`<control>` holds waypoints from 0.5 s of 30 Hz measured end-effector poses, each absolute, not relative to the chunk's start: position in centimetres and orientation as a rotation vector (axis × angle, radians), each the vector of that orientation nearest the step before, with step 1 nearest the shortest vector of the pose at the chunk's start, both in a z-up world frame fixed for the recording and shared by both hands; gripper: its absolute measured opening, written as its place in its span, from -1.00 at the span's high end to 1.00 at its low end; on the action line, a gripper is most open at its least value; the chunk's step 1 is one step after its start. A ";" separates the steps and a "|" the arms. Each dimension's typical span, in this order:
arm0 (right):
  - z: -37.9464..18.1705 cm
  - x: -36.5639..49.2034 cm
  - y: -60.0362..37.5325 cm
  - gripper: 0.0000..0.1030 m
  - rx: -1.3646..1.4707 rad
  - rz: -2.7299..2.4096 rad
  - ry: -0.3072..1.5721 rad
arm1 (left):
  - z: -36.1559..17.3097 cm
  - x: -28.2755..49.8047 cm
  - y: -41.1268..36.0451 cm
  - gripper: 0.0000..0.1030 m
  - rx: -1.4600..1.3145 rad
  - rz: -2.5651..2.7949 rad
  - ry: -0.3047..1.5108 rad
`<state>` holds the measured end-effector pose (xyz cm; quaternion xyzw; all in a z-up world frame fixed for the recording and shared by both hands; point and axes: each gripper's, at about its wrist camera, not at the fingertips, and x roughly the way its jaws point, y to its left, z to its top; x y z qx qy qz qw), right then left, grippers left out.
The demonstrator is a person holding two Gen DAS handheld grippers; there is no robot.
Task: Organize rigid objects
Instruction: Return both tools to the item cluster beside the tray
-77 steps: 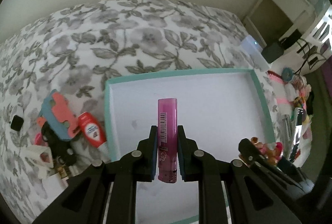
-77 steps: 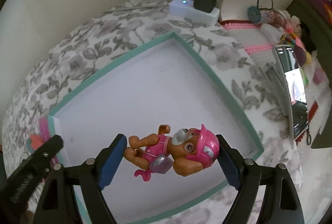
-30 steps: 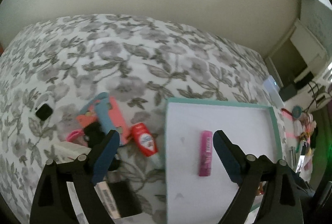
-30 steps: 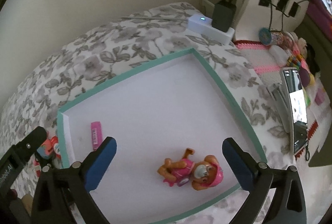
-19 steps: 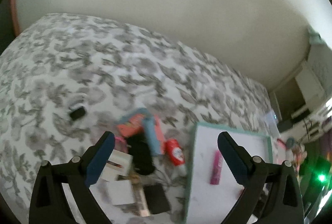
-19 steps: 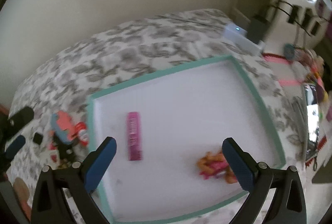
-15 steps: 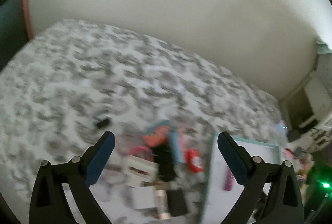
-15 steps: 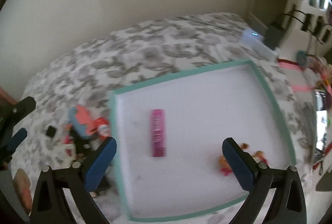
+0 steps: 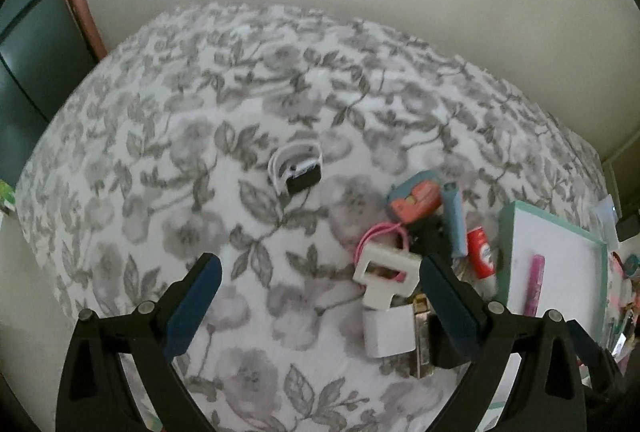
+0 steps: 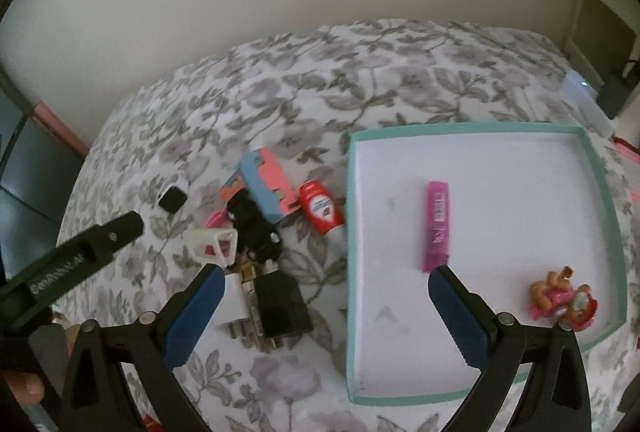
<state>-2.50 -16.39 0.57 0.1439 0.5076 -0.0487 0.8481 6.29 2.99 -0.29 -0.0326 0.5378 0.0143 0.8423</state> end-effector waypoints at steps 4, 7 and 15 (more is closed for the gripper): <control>-0.3 -2.2 -15.8 -1.00 0.314 -0.069 1.103 | -1.7 6.2 3.8 -0.93 -0.096 0.041 1.183; -1.4 -1.8 -15.4 -1.00 0.315 -0.057 1.142 | -2.8 6.2 4.1 -0.93 -0.118 0.035 1.218; -3.1 -1.6 -14.3 -0.74 0.280 -0.048 1.202 | -4.3 6.2 3.9 -0.93 -0.154 0.008 1.273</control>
